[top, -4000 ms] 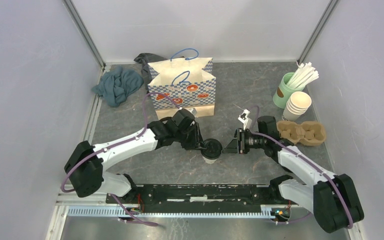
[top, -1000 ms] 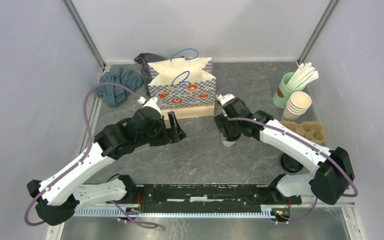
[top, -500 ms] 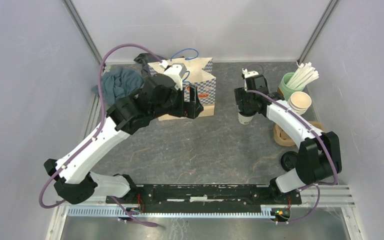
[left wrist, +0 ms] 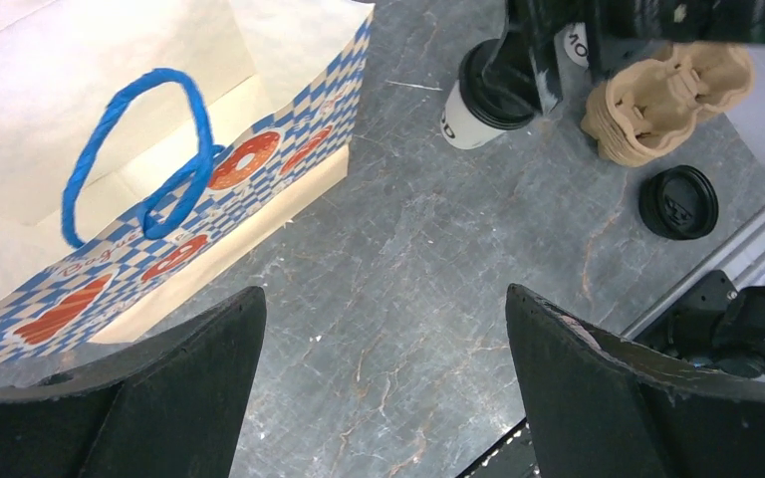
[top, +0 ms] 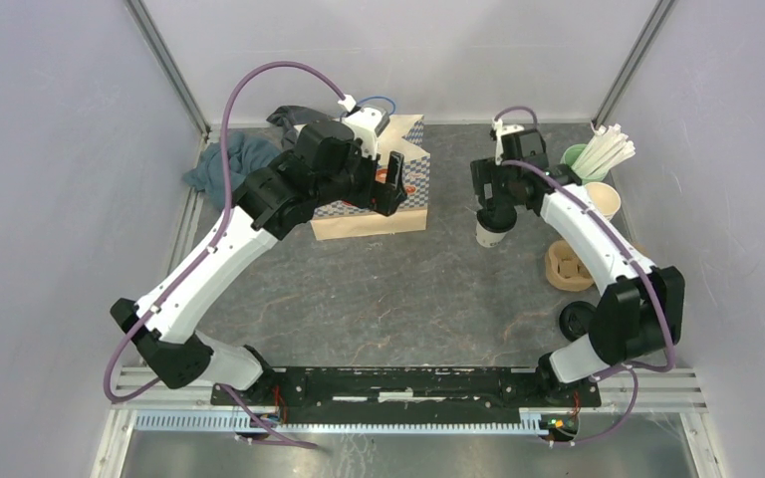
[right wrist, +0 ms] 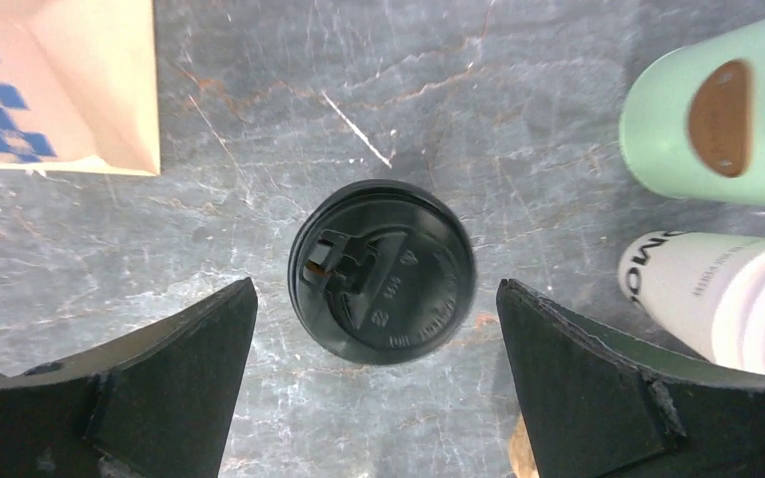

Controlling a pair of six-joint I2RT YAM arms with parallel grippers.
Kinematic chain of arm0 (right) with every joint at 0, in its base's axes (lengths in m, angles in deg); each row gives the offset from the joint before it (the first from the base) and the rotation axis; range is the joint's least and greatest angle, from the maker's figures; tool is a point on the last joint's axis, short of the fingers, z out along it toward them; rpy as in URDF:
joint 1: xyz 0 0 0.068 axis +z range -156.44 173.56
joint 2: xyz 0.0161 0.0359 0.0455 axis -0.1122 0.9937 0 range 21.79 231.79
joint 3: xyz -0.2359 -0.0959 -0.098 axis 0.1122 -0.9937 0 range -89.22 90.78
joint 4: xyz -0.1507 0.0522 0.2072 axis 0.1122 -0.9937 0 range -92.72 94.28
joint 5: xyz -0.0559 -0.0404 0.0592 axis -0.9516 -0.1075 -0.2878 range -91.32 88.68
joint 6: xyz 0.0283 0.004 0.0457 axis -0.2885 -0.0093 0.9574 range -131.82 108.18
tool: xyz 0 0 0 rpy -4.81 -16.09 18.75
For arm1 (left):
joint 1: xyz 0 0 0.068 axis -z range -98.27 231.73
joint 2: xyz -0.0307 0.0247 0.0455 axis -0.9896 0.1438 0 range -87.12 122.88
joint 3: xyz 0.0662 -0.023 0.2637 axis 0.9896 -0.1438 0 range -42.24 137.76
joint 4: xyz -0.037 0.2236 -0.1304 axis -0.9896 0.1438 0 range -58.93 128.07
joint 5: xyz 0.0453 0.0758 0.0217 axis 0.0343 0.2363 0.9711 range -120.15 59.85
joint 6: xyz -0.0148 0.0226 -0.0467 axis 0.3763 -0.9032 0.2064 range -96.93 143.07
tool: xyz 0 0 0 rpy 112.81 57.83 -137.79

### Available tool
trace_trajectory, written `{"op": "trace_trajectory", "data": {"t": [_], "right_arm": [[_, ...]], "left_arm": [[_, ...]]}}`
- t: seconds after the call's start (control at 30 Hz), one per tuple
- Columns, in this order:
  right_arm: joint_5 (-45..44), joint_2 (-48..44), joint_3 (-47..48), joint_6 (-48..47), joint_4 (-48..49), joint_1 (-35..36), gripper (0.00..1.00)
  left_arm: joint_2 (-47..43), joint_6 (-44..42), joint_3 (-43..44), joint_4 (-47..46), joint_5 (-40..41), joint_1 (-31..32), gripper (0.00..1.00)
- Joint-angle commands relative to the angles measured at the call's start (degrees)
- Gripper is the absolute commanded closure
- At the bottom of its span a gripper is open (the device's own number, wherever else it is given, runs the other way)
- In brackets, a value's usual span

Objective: Pack the takeout coffee

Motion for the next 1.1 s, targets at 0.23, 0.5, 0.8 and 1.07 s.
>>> {"op": "trace_trajectory", "data": {"t": [0.23,0.5,0.8,1.07], "right_arm": [[-2.9,-16.11,-6.56,-3.95,-15.09,-15.19,0.1],[4.9,-13.22,-16.26,-13.33,-10.1,-23.79,0.5],[13.25,-12.53,-18.42,-10.19,-5.6,-27.77,0.52],[17.72,-13.86,-21.06,-9.1,-3.25,-30.2,0.49]], "left_arm": [[1.9,-6.35,2.01,-4.52,-3.4,-2.32,0.03],[0.61,-5.21,-2.04,-6.23,-5.97,-5.36,0.0],[0.38,-4.78,-3.01,-6.93,-8.38,-7.62,0.0],[1.09,-4.43,-3.1,-7.27,-9.31,-7.73,0.0]]}}
